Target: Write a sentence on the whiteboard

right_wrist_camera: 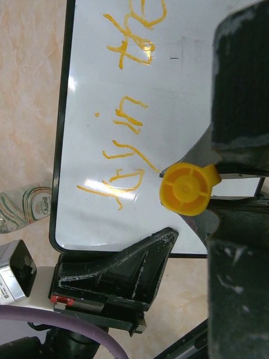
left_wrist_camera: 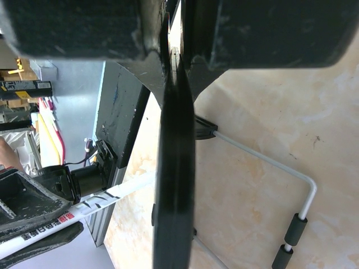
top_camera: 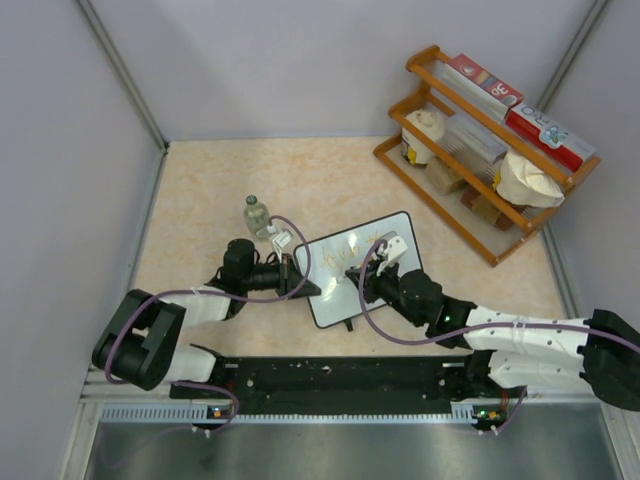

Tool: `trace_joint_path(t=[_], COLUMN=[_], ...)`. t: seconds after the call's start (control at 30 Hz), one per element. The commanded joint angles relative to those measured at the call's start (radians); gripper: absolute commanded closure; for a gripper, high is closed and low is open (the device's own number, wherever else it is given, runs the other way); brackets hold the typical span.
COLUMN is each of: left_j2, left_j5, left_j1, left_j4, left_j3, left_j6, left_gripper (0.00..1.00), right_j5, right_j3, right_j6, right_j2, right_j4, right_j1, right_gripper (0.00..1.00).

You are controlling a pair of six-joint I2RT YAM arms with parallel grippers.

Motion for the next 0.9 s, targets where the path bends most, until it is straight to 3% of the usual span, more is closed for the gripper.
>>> trace_joint_path(t=[0.0,0.87], left_j2=[0.007,0.007], left_j5=[0.02,0.02], left_j1=[-0.003,-0.003], left_j4=[-0.029,-0.032], left_j3=[-0.018,-0.016], left_j6=[0.027,0.031], left_gripper=[1.0,1.0], right_j5=[0.025,-0.045], right_j3=[0.004,-0.05], right_j6=[0.014,0.08], right_j2=[0.021,-0.009], right_j4=[0.01,-0.1], right_j1=[0.009,0.023], right_gripper=[1.0,1.0])
